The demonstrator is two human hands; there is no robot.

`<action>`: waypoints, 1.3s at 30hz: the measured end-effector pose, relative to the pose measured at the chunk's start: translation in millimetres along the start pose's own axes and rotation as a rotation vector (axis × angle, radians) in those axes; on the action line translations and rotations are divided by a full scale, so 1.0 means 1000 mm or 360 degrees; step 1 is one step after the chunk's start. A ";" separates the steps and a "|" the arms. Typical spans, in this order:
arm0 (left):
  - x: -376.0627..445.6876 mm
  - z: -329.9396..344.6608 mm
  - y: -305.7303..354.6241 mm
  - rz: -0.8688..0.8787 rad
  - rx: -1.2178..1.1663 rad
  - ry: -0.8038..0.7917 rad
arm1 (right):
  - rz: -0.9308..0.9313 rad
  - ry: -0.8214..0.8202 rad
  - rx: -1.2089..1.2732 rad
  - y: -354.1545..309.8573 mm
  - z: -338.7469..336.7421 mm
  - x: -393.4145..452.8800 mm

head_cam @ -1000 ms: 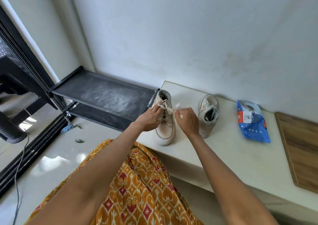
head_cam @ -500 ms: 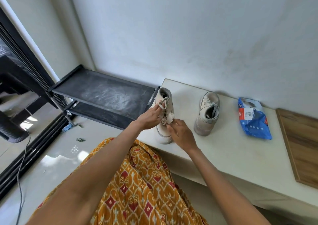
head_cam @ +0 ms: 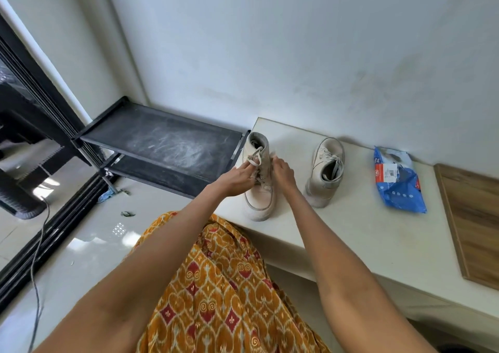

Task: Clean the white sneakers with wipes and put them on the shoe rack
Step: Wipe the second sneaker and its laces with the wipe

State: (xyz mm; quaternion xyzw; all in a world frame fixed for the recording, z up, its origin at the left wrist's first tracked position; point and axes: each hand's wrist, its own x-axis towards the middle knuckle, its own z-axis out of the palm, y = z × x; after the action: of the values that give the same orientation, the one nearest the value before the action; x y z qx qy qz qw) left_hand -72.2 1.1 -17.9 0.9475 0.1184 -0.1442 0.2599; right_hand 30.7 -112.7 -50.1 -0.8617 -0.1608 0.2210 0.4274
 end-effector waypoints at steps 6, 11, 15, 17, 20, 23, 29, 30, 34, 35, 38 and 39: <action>0.008 0.005 0.006 -0.0049 -0.0264 -0.0057 | 0.0056 0.0237 0.0137 0.052 0.015 -0.026; 0.005 0.014 0.014 -0.0107 -0.0429 -0.0018 | -0.0106 0.0419 0.0127 0.055 0.024 -0.065; 0.004 0.013 0.017 -0.0140 -0.0524 -0.0015 | -0.0237 0.0481 0.0126 0.058 0.036 -0.102; 0.004 0.013 0.017 -0.0124 -0.0522 -0.0028 | -0.0344 0.0457 0.0083 0.064 0.039 -0.119; 0.005 0.010 0.012 -0.0048 -0.0517 -0.0022 | -0.0448 0.0328 -0.0043 0.071 0.032 -0.127; 0.000 0.004 0.005 0.0031 -0.0346 -0.0002 | -0.0288 0.0480 0.0109 0.069 0.020 -0.118; -0.001 0.003 -0.006 0.0179 0.0329 0.0640 | -0.0033 0.0508 0.0479 0.052 0.014 -0.094; 0.000 0.004 -0.005 0.0295 0.0297 0.0844 | -0.0025 0.0524 0.0484 0.051 0.014 -0.090; 0.007 -0.001 0.007 0.0842 0.0406 0.1089 | 0.0080 0.0620 0.0538 0.048 0.007 -0.073; 0.011 -0.002 0.013 0.0929 0.0492 0.1058 | 0.0086 0.0614 0.0557 0.046 0.007 -0.068; 0.029 -0.008 0.029 0.0691 0.0621 0.0853 | 0.0038 0.0603 0.0586 0.037 0.007 -0.058; 0.034 -0.012 0.031 0.0547 0.0648 0.0793 | 0.0010 0.0608 0.0558 0.033 0.008 -0.056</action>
State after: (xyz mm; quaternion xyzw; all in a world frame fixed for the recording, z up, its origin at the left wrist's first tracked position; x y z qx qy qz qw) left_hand -28.9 -13.3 -5.6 0.9919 -0.0139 0.1162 0.0496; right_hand -17.6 -153.0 -67.6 -0.8011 -0.0337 0.0801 0.5922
